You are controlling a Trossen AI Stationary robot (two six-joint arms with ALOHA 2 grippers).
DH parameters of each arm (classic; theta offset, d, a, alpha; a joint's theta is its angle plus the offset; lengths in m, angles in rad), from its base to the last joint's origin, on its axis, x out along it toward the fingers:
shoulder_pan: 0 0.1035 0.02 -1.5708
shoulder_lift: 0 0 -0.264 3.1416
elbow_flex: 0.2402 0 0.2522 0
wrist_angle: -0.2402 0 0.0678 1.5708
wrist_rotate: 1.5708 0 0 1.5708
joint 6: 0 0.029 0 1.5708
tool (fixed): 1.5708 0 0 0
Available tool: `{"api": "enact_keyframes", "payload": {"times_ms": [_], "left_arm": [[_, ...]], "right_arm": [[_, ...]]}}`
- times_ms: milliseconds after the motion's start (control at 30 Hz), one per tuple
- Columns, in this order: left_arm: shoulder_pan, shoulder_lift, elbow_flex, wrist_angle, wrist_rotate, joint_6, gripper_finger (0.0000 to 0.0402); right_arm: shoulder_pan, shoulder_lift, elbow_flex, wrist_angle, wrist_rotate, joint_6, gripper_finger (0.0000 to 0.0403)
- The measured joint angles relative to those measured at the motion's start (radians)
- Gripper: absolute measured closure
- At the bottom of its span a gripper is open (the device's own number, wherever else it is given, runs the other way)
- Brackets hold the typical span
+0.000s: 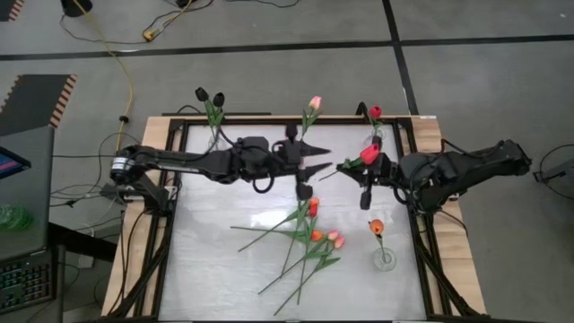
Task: Sort flowers into vase by color
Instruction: Put the left red flower into the top right transparent vase
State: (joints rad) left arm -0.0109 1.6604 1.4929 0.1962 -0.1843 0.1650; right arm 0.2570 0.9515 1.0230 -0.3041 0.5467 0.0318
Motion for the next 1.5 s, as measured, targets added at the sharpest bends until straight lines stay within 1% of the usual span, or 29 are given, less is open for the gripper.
{"api": "enact_keyframes", "payload": {"times_ms": [100,167,233,333,467,533,633,700,833,900,1000,1100,1267,1500], "left_arm": [[0.001,-0.050,-0.013,-0.121,-0.019,0.023,0.0274],[0.006,-0.086,-0.058,-0.152,0.003,0.002,0.0278],[0.015,-0.122,-0.135,-0.101,0.029,-0.022,0.0283],[0.034,-0.193,-0.291,0.004,0.030,-0.032,0.0290],[0.051,-0.275,-0.483,0.123,0.016,-0.039,0.0295],[0.052,-0.300,-0.552,0.139,0.000,-0.066,0.0296],[0.052,-0.320,-0.627,0.159,-0.012,-0.081,0.0296],[0.052,-0.322,-0.660,0.164,-0.012,-0.084,0.0296],[0.052,-0.303,-0.713,0.175,-0.001,-0.123,0.0296],[0.052,-0.296,-0.747,0.206,0.021,-0.127,0.0296],[0.052,-0.265,-0.787,0.318,0.067,-0.129,0.0296],[0.051,-0.230,-0.813,0.412,0.088,-0.144,0.0296],[0.051,-0.198,-0.822,0.419,0.090,-0.177,0.0296],[0.051,-0.182,-0.822,0.451,0.092,-0.178,0.0296]], "right_arm": [[-0.018,-0.038,0.000,-0.036,0.003,-0.003,0.0368],[-0.031,-0.073,0.000,-0.052,0.004,-0.003,0.0368],[-0.048,-0.118,0.000,-0.077,0.004,-0.004,0.0368],[-0.078,-0.186,0.000,-0.139,0.007,-0.006,0.0368],[-0.118,-0.256,0.000,-0.265,0.066,-0.004,0.0368],[-0.136,-0.277,0.000,-0.312,0.089,0.012,0.0368],[-0.158,-0.294,0.000,-0.347,0.094,0.020,0.0368],[-0.171,-0.300,0.000,-0.363,0.113,0.021,0.0368],[-0.200,-0.300,0.000,-0.407,0.244,0.032,0.0368],[-0.219,-0.301,0.000,-0.424,0.276,0.062,0.0368],[-0.249,-0.300,0.000,-0.456,0.294,0.080,0.0368],[-0.278,-0.299,0.000,-0.501,0.305,0.119,0.0368],[-0.324,-0.300,0.000,-0.570,0.319,0.168,0.0368],[-0.391,-0.297,0.000,-0.576,0.320,0.178,0.0367]]}}
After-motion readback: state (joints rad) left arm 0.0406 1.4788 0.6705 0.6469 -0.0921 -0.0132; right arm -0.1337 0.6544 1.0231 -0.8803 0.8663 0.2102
